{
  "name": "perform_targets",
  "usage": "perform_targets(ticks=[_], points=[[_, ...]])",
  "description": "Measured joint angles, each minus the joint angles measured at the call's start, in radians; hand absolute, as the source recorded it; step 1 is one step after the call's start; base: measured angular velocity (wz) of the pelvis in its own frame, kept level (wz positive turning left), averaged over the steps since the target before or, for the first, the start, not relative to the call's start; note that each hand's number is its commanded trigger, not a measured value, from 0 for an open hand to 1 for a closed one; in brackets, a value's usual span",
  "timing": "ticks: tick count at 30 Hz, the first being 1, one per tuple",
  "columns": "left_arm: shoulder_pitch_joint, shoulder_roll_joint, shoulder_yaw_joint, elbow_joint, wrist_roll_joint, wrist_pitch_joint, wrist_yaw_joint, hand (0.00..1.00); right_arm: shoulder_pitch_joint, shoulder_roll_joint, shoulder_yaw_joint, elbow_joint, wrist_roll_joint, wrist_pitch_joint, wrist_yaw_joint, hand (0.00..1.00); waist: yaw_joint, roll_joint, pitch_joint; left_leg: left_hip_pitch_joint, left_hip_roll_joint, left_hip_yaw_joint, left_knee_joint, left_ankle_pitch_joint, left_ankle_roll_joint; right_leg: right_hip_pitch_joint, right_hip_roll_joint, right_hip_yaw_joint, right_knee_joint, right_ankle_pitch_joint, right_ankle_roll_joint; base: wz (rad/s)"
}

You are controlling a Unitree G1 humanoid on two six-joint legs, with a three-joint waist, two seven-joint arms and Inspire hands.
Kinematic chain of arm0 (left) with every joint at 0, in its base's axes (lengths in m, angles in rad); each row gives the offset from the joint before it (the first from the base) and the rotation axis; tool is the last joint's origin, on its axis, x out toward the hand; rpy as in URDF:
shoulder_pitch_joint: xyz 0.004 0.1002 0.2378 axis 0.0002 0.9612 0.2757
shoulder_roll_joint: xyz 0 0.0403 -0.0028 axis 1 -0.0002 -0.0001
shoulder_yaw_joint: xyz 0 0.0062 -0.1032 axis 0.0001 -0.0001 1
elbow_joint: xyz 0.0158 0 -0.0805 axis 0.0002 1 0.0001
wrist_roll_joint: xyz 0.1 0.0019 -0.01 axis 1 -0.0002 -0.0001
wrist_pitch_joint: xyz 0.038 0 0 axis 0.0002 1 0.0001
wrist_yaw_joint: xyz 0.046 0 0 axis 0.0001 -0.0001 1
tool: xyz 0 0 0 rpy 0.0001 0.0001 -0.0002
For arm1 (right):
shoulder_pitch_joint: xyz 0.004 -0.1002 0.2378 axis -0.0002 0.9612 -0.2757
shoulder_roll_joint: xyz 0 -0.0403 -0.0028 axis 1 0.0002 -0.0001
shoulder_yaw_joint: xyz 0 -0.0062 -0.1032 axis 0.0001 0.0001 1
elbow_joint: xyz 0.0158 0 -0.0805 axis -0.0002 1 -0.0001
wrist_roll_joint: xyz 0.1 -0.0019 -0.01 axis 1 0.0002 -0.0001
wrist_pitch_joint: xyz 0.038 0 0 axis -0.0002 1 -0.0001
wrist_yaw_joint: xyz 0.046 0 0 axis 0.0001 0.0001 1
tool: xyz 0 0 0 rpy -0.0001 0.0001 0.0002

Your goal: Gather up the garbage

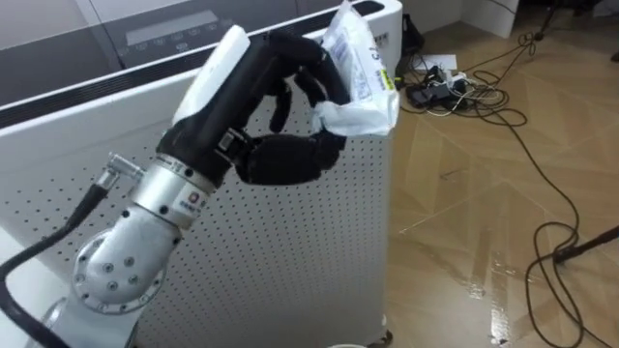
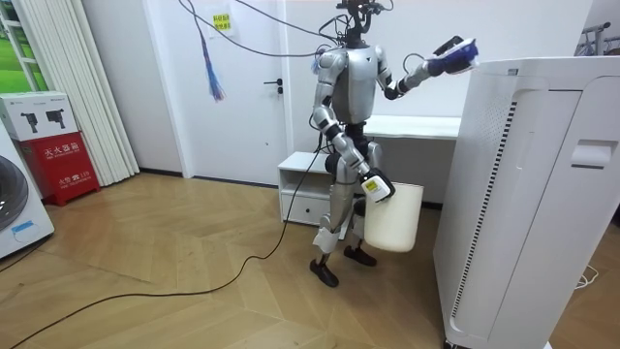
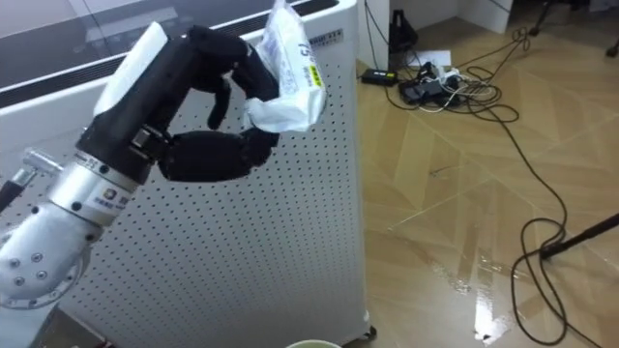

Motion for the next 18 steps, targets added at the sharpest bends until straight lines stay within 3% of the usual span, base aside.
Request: perform_targets(ticks=[2, 14, 16, 18], points=[[0.022, -0.002, -0.006, -0.011, -0.023, -0.016, -0.025, 1.00, -0.002, 0.001, 0.008, -0.025, 0.001, 0.000, 0.000, 1.00, 0.003, -0.006, 0.0001, -0.003, -0.002, -0.004, 0.005, 0.000, 0.000, 0.003, 0.000, -0.005, 0.000, 0.000, 0.000, 0.09], [0.187, -0.005, -0.035, -0.008, -0.032, -0.024, -0.175, 1.00, -0.083, 0.007, 0.058, -0.016, 0.011, -0.016, 0.011, 1.00, 0.031, -0.022, 0.0018, -0.030, -0.002, -0.040, 0.022, 0.001, 0.000, -0.006, 0.002, -0.042, 0.001, 0.000, -0.001, 0.08], [0.218, -0.005, -0.036, 0.009, -0.029, -0.024, -0.190, 1.00, -0.091, 0.007, 0.058, -0.015, 0.011, -0.016, 0.011, 1.00, 0.031, -0.025, 0.0017, -0.045, -0.002, -0.042, 0.023, 0.004, -0.001, -0.019, 0.002, -0.047, 0.003, 0.001, -0.001, 0.08], [0.244, -0.004, -0.047, 0.103, -0.029, -0.028, -0.190, 1.00, -0.098, 0.005, 0.059, 0.003, 0.012, -0.017, 0.010, 1.00, 0.029, -0.028, 0.0021, -0.053, -0.003, -0.048, 0.023, 0.006, 0.000, -0.022, 0.001, -0.068, 0.004, 0.001, -0.001, 0.12]])
